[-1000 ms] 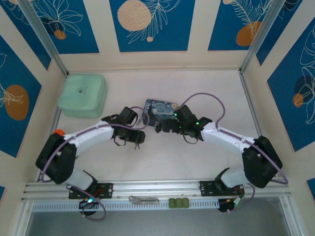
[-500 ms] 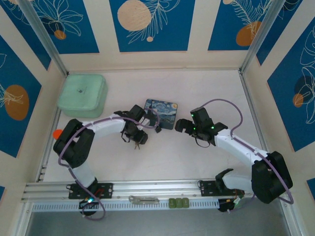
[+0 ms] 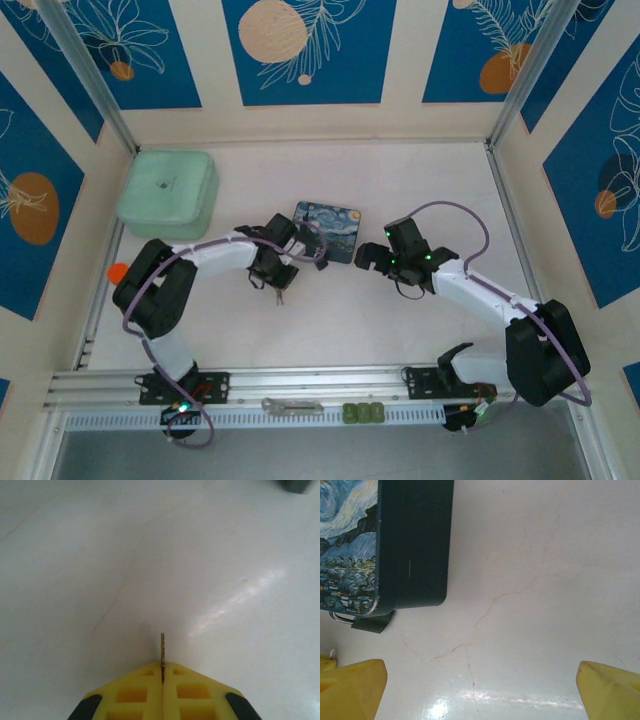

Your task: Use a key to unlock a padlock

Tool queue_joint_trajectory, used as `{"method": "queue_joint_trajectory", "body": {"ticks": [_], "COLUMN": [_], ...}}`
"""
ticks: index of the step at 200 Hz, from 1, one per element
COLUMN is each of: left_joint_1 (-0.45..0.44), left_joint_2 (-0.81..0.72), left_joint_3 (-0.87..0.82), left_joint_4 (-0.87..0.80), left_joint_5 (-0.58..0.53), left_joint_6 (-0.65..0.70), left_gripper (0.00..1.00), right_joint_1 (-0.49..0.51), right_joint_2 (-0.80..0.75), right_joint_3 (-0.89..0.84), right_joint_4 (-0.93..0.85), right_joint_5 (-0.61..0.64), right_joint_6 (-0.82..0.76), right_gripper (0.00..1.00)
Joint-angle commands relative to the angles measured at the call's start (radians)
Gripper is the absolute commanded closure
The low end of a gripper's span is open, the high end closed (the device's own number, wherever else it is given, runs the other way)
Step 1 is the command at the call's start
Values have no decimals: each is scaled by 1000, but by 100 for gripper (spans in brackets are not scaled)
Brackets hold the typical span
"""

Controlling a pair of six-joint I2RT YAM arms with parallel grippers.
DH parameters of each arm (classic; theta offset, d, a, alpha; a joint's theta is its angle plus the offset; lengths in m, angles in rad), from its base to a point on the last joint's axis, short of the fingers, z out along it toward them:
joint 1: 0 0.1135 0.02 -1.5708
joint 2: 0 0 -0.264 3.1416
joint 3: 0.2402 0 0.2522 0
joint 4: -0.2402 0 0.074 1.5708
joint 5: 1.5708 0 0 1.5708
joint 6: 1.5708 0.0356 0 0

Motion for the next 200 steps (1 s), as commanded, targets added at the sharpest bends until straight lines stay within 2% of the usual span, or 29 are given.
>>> {"method": "queue_joint_trajectory", "body": {"ticks": [1, 31, 60, 73, 101, 141, 165, 200], "left_joint_1": [-10, -7, 5, 19, 51, 125, 158, 159], "left_joint_2": [4, -142, -335, -406, -501, -490, -420, -364], "left_joint_3": [-24, -91, -174, -206, -254, -305, -337, -335], "left_joint_4": [16, 67, 238, 345, 592, 938, 1177, 1335], "left_joint_5": [70, 136, 237, 265, 336, 484, 540, 590], "left_joint_6": [-20, -90, -219, -300, -435, -624, -793, -917], "left_gripper": [100, 100, 100, 100, 100, 100, 100, 100], "right_joint_1": [4, 2, -4, -10, -21, -22, -15, -19], "right_joint_2": [-3, -12, -17, -15, 15, 38, 69, 105], "right_joint_3": [32, 49, 54, 54, 83, 112, 121, 159], "right_joint_4": [-2, 60, 210, 284, 410, 541, 602, 579], "right_joint_5": [-17, -120, -363, -479, -671, -756, -810, -816], "right_joint_6": [-22, -85, -127, -124, -94, -60, -47, -140], "right_gripper": [3, 3, 9, 16, 38, 60, 63, 66]}}
